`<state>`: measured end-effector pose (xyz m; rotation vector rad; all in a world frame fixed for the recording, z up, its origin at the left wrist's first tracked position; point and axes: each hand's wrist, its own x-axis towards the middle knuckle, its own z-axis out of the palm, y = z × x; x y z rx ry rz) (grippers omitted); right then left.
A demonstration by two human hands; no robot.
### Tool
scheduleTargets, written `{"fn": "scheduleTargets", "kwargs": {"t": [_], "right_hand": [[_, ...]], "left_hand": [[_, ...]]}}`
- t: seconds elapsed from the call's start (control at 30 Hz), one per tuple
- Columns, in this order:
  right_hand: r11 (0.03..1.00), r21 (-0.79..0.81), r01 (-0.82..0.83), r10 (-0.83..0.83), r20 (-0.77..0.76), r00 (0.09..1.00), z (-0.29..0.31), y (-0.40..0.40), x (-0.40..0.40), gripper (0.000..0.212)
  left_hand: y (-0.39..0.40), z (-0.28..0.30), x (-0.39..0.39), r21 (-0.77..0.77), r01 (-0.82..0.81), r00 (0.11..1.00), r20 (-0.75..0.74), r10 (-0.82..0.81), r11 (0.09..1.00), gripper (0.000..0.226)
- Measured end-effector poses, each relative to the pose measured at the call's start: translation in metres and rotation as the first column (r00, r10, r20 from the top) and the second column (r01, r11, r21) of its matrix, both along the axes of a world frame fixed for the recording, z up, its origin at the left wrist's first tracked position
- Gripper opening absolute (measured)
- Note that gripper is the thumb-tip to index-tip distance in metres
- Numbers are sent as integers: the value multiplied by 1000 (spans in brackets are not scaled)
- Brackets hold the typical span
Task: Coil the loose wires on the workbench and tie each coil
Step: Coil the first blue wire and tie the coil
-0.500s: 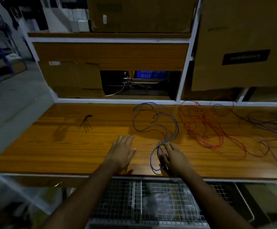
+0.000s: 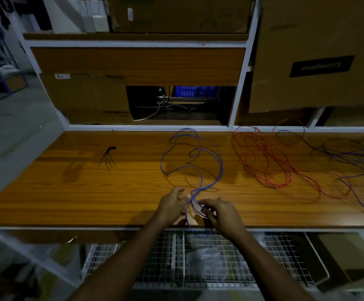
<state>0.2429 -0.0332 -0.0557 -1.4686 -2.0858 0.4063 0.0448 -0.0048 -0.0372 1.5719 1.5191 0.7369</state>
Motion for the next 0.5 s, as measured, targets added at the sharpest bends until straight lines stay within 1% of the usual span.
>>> {"fn": "scheduleTargets", "kwargs": {"t": [0.07,0.1,0.17,0.2,0.27,0.33,0.43,0.5], "right_hand": [[994,-25,-103,103,0,995,3,-4,-6,30],[988,-33,-149,150,21,989,3,-6,-9,30],[981,-56,-185,186,7,983,0,-8,-11,32],[984,-61,-167,166,-25,986,-2,-8,-10,32],[995,-70,-65,61,-49,997,-7,-8,-2,28],[995,-94,25,-25,0,1000,-10,-8,5,24],[994,-107,25,-18,66,998,-9,-7,5,26],[993,-118,-9,24,124,992,-7,-6,-3,37]], "left_hand": [[0,-3,8,-111,-30,979,197,52,993,48],[2,-10,10,-124,-37,969,238,66,992,51],[6,-19,12,-130,-87,967,225,115,988,49],[5,-18,11,-133,-112,964,225,140,985,44],[5,-16,7,-168,-179,938,267,219,970,25],[8,-16,1,-189,-259,896,319,309,947,20],[12,-15,-7,-205,-316,847,380,373,926,13],[15,-14,-10,-232,-331,820,408,400,915,13]]}}
